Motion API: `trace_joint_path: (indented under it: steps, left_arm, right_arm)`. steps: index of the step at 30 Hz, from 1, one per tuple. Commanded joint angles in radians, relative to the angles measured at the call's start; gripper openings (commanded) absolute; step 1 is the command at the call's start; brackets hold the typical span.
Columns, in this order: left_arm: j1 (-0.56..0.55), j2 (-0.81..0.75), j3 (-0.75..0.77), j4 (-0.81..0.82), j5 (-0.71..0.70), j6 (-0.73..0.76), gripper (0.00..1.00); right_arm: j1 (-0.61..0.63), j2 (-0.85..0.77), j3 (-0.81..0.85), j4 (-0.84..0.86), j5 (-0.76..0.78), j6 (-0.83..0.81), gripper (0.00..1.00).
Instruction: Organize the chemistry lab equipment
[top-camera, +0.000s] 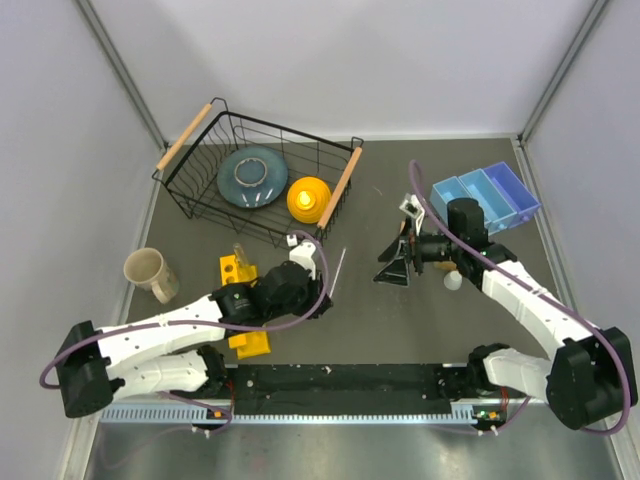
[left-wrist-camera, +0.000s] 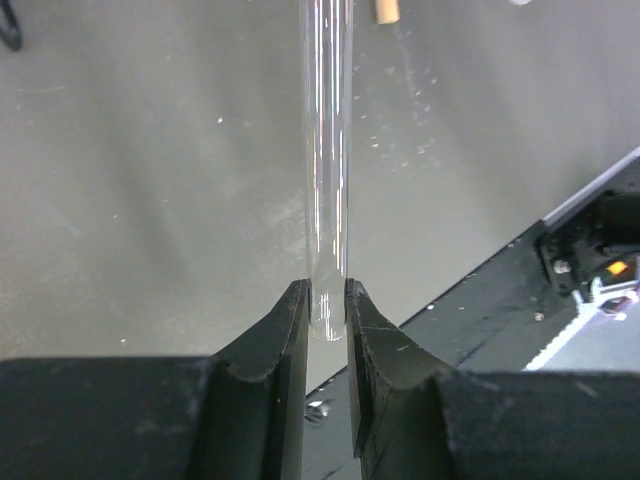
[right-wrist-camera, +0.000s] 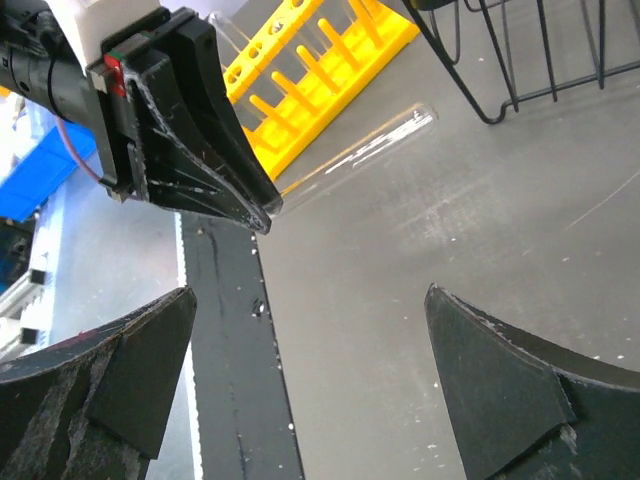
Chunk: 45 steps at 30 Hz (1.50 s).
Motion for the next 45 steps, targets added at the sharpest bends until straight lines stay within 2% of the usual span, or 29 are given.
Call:
trace_joint_path:
  steps: [1, 7, 17, 18, 21, 22, 24, 25, 32, 36, 39, 43, 44, 45]
  left_arm:
    - [-0.004, -0.038, 0.037, 0.116, 0.036, -0.031, 0.09]
    - [-0.004, -0.031, 0.058, 0.257, 0.048, -0.103, 0.09]
    - [-0.004, -0.003, 0.06, 0.369, 0.024, -0.18, 0.09]
    - [-0.005, 0.0, 0.058, 0.378, 0.022, -0.185, 0.09]
    - [-0.007, 0.008, 0.058, 0.388, 0.016, -0.197, 0.09]
    - [-0.005, 0.009, 0.06, 0.388, 0.013, -0.201, 0.09]
    - [-0.007, 0.009, 0.055, 0.388, 0.004, -0.205, 0.09]
    - [-0.007, 0.008, 0.055, 0.388, 0.001, -0.209, 0.09]
    - [-0.008, 0.011, 0.057, 0.392, -0.007, -0.209, 0.09]
    - [-0.008, 0.014, 0.058, 0.394, 0.008, -0.206, 0.1]
    - [-0.01, 0.008, 0.057, 0.379, 0.017, -0.197, 0.14]
    - [-0.008, -0.037, 0.051, 0.325, 0.016, -0.185, 0.46]
    - [-0.008, -0.052, 0.048, 0.285, 0.013, -0.185, 0.59]
    - [-0.008, -0.089, 0.046, 0.238, 0.007, -0.179, 0.65]
  right_arm:
    - [-0.003, 0.003, -0.04, 0.261, -0.074, 0.222, 0.98]
    - [0.04, 0.042, -0.06, 0.402, -0.048, 0.394, 0.97]
    - [0.086, 0.116, -0.076, 0.553, 0.02, 0.627, 0.9]
    - [0.091, 0.121, -0.076, 0.567, 0.023, 0.645, 0.88]
    - [0.115, 0.142, -0.076, 0.588, 0.032, 0.673, 0.71]
    - [0.119, 0.147, -0.074, 0.596, 0.032, 0.684, 0.63]
    - [0.131, 0.156, -0.073, 0.611, 0.028, 0.705, 0.56]
    - [0.135, 0.159, -0.071, 0.613, 0.029, 0.708, 0.5]
    - [0.175, 0.194, -0.056, 0.651, 0.011, 0.764, 0.36]
    - [0.177, 0.222, -0.04, 0.665, -0.008, 0.781, 0.21]
    - [0.177, 0.225, -0.033, 0.673, -0.023, 0.773, 0.13]
    - [0.178, 0.19, -0.025, 0.593, -0.008, 0.683, 0.11]
    - [0.183, 0.173, -0.025, 0.57, -0.003, 0.628, 0.11]
    - [0.183, 0.165, -0.025, 0.517, 0.0, 0.598, 0.11]
